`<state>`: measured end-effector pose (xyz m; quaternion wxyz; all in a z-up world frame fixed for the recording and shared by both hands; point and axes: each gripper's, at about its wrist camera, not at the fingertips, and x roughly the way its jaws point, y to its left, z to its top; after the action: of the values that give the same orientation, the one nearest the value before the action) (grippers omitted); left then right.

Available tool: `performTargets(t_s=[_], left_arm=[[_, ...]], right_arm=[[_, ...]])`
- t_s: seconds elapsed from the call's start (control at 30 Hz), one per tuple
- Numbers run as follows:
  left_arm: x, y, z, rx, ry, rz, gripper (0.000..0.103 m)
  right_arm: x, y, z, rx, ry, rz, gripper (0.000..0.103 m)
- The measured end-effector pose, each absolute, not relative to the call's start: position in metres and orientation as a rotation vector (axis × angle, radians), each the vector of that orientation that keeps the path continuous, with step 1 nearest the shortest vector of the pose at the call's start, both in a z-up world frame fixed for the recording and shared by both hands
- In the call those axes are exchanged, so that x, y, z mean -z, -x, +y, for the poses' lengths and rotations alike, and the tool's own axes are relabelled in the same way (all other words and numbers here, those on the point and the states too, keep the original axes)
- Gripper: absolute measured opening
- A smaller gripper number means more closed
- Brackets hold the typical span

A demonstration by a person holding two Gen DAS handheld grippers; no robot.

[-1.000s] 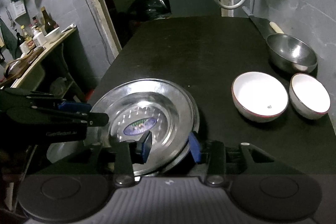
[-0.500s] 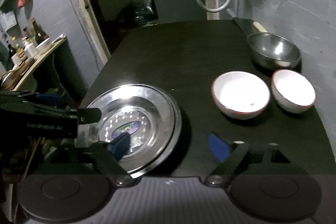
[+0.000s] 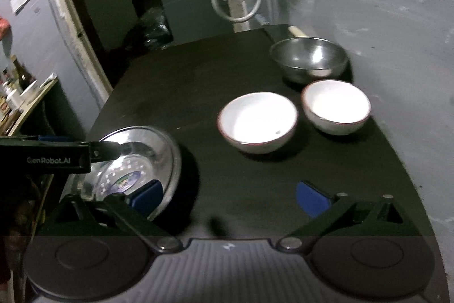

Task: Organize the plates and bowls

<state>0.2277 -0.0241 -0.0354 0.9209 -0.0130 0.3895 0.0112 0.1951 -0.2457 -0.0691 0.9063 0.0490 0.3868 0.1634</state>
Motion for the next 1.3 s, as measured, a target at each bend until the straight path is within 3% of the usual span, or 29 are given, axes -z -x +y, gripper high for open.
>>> performTargets(t_s=[0.23, 0.47, 0.83, 1.0, 1.17, 1.27, 1.3], left_arm=[[0.031, -0.262, -0.046, 0.011, 0.025, 0.762, 0.102], [0.016, -0.340, -0.073, 0.035, 0.092, 0.693, 0.102], [0.027, -0.452, -0.125, 0.126, 0.077, 0.703, 0.102], [0.054, -0.476, -0.141, 0.131, 0.061, 0.776, 0.101], [0.069, -0.486, -0.141, 0.140, 0.119, 0.838, 0.088], [0.072, -0.487, -0.140, 0.185, 0.145, 0.860, 0.067], [0.073, -0.488, -0.141, 0.198, 0.152, 0.864, 0.054]], right_arm=[[0.059, -0.214, -0.278, -0.275, -0.133, 0.687, 0.103], [0.045, -0.287, -0.309, -0.215, -0.296, 0.624, 0.102], [0.071, -0.362, -0.316, -0.078, -0.367, 0.656, 0.080], [0.086, -0.376, -0.306, -0.056, -0.333, 0.681, 0.077], [0.095, -0.384, -0.307, -0.066, -0.334, 0.701, 0.071], [0.098, -0.386, -0.308, -0.085, -0.330, 0.699, 0.069], [0.098, -0.386, -0.307, -0.091, -0.327, 0.695, 0.068]])
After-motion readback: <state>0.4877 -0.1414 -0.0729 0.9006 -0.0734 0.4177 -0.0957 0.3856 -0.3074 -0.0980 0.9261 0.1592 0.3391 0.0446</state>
